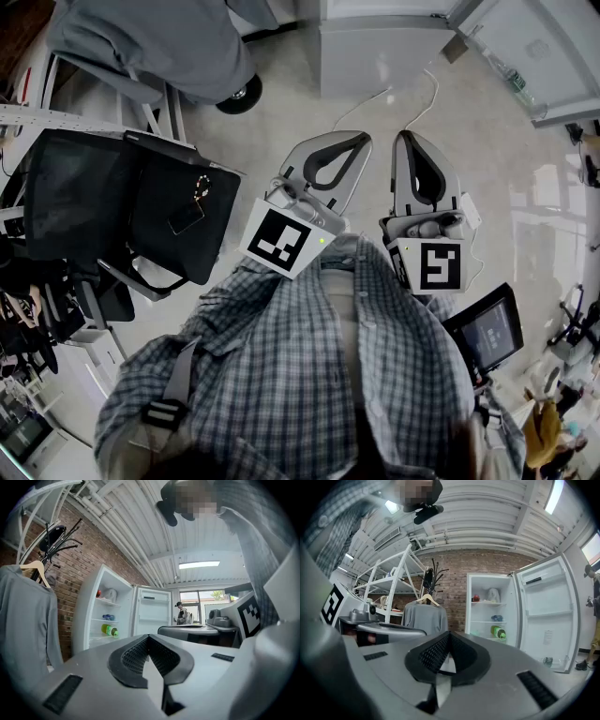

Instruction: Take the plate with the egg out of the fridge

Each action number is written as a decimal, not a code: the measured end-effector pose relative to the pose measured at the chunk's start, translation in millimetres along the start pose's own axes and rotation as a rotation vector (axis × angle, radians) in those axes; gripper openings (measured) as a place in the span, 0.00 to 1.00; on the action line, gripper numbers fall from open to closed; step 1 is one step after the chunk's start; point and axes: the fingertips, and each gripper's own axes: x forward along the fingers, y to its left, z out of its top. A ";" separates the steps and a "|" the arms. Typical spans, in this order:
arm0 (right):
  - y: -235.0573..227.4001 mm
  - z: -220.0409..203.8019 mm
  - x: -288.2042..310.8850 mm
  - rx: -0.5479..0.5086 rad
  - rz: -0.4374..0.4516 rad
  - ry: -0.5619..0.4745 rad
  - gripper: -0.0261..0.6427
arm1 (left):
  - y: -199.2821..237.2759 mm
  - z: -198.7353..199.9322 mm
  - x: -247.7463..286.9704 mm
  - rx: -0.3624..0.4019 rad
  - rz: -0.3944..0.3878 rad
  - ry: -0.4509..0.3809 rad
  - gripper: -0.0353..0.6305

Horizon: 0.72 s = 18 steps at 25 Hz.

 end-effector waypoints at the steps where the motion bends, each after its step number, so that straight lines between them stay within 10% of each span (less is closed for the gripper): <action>1: 0.2 1.8 0.5 0.000 -0.001 -0.003 0.05 | 0.2 0.4 0.2 0.000 0.000 0.000 0.06; 18: 10.0 4.4 -2.9 -0.002 -0.009 -0.003 0.05 | 2.6 1.4 -11.5 -0.004 -0.002 -0.010 0.06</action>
